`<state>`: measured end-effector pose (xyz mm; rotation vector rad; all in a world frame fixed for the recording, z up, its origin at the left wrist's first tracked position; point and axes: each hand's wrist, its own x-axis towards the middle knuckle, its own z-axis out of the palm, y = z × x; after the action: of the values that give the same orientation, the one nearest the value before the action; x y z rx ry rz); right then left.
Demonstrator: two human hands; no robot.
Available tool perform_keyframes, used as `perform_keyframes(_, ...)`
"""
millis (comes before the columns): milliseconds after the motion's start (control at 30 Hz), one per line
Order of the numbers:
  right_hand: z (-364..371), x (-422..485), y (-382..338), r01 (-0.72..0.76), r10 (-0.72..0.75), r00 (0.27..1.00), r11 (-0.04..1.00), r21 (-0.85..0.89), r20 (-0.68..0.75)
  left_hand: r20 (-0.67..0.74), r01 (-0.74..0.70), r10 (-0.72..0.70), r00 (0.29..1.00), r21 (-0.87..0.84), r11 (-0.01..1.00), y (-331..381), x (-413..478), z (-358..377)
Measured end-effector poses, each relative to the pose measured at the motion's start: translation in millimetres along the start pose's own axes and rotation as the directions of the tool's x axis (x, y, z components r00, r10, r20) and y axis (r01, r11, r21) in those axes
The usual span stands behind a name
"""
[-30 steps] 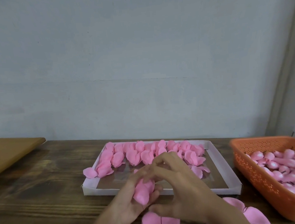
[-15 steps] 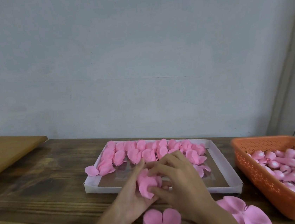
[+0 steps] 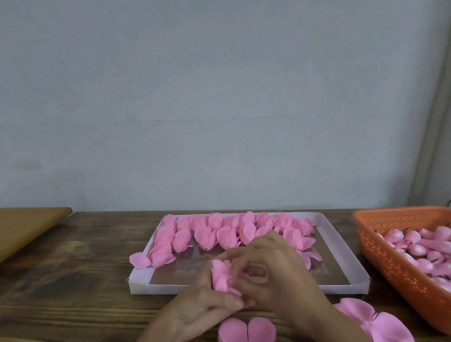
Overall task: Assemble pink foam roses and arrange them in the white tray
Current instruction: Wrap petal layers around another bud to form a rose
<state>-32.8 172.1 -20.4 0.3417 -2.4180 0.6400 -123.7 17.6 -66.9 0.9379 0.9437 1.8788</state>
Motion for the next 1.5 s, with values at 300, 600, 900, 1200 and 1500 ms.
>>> perform_keyframes(300,0.0,0.6,-3.9,0.148,-0.161,0.981,0.982,-0.121,-0.106,-0.157,-0.104,0.128,0.979,0.155,0.982,-6.8,6.6,8.3)
perform_keyframes(600,-0.9,-1.7,2.5,0.179,-0.179,0.984,0.983,-0.034,0.009,-0.252,-0.115,0.213,0.944,0.353,0.929,-10.0,6.2,2.3)
perform_keyframes(900,0.7,-0.9,6.8,0.274,-0.274,0.962,0.962,-0.002,0.007,-0.229,-0.125,0.231,0.946,0.398,0.909,-3.7,4.7,3.6)
perform_keyframes(1200,1.4,-2.3,5.6,0.324,-0.319,0.942,0.945,0.032,-0.105,-0.290,-0.121,0.259,0.921,0.419,0.900,-5.9,5.5,5.1)
perform_keyframes(1500,-3.3,-3.7,2.0,0.231,-0.233,0.968,0.972,-0.032,-0.092,-0.321,-0.109,0.287,0.903,0.473,0.874,-7.8,4.5,1.9)
